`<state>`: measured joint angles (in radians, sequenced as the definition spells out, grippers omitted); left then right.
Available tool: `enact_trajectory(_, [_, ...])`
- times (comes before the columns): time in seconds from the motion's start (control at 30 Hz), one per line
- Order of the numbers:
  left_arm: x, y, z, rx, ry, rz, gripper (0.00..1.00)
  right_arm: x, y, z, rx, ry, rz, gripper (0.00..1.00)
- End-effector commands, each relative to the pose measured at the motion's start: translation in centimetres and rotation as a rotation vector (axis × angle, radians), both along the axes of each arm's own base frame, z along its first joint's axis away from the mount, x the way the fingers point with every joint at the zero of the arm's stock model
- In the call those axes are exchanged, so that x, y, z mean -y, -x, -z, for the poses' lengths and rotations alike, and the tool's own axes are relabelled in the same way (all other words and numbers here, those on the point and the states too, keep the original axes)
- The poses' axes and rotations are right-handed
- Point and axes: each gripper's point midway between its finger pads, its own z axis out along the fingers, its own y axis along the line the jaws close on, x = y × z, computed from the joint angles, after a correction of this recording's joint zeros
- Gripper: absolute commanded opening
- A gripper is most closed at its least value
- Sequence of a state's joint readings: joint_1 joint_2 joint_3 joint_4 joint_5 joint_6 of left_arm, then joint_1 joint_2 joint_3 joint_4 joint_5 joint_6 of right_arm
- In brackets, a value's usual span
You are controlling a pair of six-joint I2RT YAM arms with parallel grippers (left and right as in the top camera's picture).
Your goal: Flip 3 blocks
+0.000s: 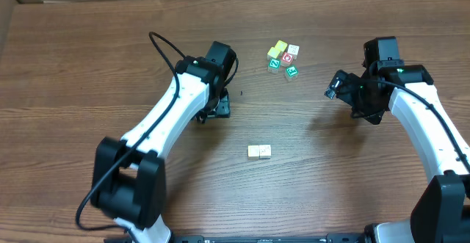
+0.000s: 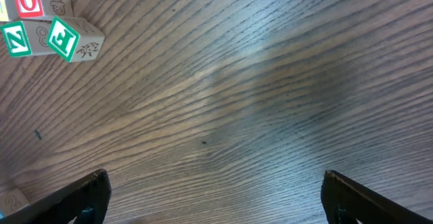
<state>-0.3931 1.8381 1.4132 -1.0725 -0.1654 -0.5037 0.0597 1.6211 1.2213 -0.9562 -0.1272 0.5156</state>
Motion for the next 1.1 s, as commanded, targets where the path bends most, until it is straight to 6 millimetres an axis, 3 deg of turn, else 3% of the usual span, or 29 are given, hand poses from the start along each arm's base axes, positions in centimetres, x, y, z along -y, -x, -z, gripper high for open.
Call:
enact_trajectory(0.0, [-1.4, -1.2, 2.6, -0.032, -0.041, 0.001, 0.64, 0.0, -0.5, -0.5, 0.018, -0.004, -0.006, 1.00])
enact_trajectory(0.2, [-2.9, -2.4, 4.4, -0.056, 0.015, -0.010, 0.58, 0.0, -0.5, -0.5, 0.018, -0.004, -0.006, 1.00])
enact_trajectory(0.47, [-2.5, -2.1, 7.1, -0.134, 0.065, 0.047, 0.49, 0.0, -0.5, -0.5, 0.019, -0.004, -0.006, 1.00])
enact_trajectory(0.67, [-2.5, -2.4, 8.0, -0.140, 0.060, 0.060, 0.33, 0.0, -0.5, -0.5, 0.018, -0.004, -0.006, 1.00])
enact_trajectory(0.8, [-2.5, -2.6, 7.9, -0.132, 0.061, 0.061, 0.33, 0.0, -0.5, -0.5, 0.018, -0.004, -0.006, 1.00])
enact_trajectory(0.9, [-2.5, -2.8, 7.6, -0.129, 0.061, 0.085, 0.41, 0.0, -0.5, -0.5, 0.018, -0.004, -0.006, 1.00])
enact_trajectory(1.07, [-2.5, -3.2, 7.6, -0.115, 0.057, 0.094, 0.41, 0.0, -0.5, -0.5, 0.019, -0.004, -0.006, 1.00])
